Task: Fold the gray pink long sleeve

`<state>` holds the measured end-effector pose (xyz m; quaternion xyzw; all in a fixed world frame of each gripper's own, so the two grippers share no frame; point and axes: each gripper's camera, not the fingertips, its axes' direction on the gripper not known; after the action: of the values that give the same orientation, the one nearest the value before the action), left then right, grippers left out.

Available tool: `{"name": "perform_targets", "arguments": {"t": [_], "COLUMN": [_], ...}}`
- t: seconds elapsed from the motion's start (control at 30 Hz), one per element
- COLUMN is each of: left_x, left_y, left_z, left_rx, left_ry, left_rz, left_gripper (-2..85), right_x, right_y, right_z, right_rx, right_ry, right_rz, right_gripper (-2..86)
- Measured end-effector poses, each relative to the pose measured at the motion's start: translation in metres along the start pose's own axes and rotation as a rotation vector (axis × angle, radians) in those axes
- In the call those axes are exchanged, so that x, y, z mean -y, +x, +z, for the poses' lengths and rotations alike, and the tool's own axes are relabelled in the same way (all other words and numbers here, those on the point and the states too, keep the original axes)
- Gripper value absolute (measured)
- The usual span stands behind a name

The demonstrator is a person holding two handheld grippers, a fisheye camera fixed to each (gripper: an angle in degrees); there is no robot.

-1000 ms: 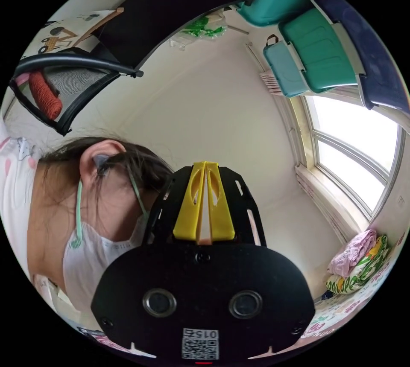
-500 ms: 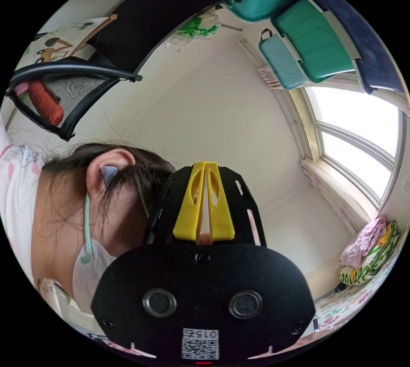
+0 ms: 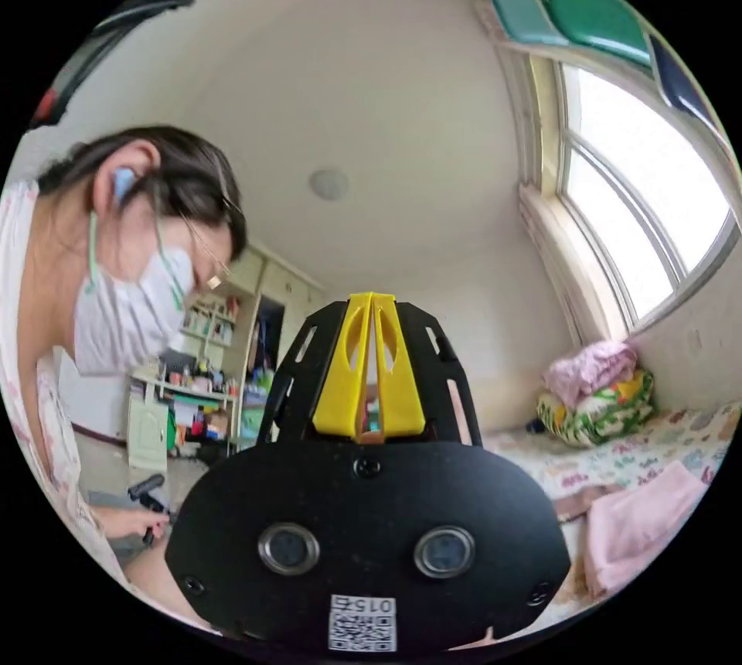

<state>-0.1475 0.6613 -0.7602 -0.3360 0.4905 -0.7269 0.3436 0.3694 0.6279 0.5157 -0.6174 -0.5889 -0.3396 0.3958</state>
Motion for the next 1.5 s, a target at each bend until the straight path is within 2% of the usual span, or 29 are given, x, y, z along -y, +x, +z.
{"name": "perform_targets", "arguments": {"t": [0.13,0.27,0.37,0.47,0.63,0.8,0.9,1.03,1.13,1.3,1.4,1.47,1.5], "left_x": [-0.003,0.027,0.072,0.123,0.197,0.229,0.236,0.254,0.266,0.289,0.300,0.311,0.313], "left_y": [-0.018,-0.008,-0.003,-0.011,-0.061,-0.130,-0.157,-0.184,-0.201,-0.232,-0.245,-0.249,-0.247], "left_z": [-0.017,-0.026,-0.013,0.007,0.036,0.066,0.086,0.098,0.098,0.103,0.107,0.112,0.112], "left_rx": [-0.085,0.014,0.049,0.097,0.149,0.066,0.125,0.094,0.081,0.015,-0.048,-0.091,-0.098], "left_ry": [0.105,0.191,0.197,0.203,0.276,0.431,0.485,0.534,0.624,0.628,0.599,0.507,0.478], "left_rz": [-0.038,0.038,0.102,0.116,0.007,-0.150,-0.209,-0.301,-0.356,-0.418,-0.424,-0.412,-0.405], "left_gripper": [0.2,2.1,6.3,9.0,12.3,13.9,14.0,13.8,16.4,16.1,12.5,2.0,1.6], "right_x": [-0.052,-0.117,-0.165,-0.216,-0.287,-0.320,-0.315,-0.314,-0.306,-0.292,-0.286,-0.281,-0.280], "right_y": [0.036,0.067,0.082,0.083,0.084,0.099,0.092,0.067,0.065,0.063,0.055,0.051,0.050], "right_z": [0.089,0.172,0.228,0.281,0.348,0.387,0.411,0.432,0.441,0.452,0.457,0.461,0.462], "right_rx": [-0.127,-0.170,-0.166,-0.168,-0.206,-0.306,-0.349,-0.375,-0.377,-0.369,-0.381,-0.392,-0.393], "right_ry": [-0.445,-0.802,-0.995,-1.197,-1.492,-1.543,-1.549,-1.567,-1.563,-1.561,-1.563,-1.564,-1.564], "right_rz": [-0.049,0.000,0.049,0.003,-0.043,0.029,-0.031,-0.220,-0.215,-0.196,-0.233,-0.255,-0.257], "right_gripper": [-0.6,-0.6,-0.5,-0.4,-0.4,-0.4,-0.5,-0.6,-0.6,-0.6,-0.5,-0.5,-0.5]}}
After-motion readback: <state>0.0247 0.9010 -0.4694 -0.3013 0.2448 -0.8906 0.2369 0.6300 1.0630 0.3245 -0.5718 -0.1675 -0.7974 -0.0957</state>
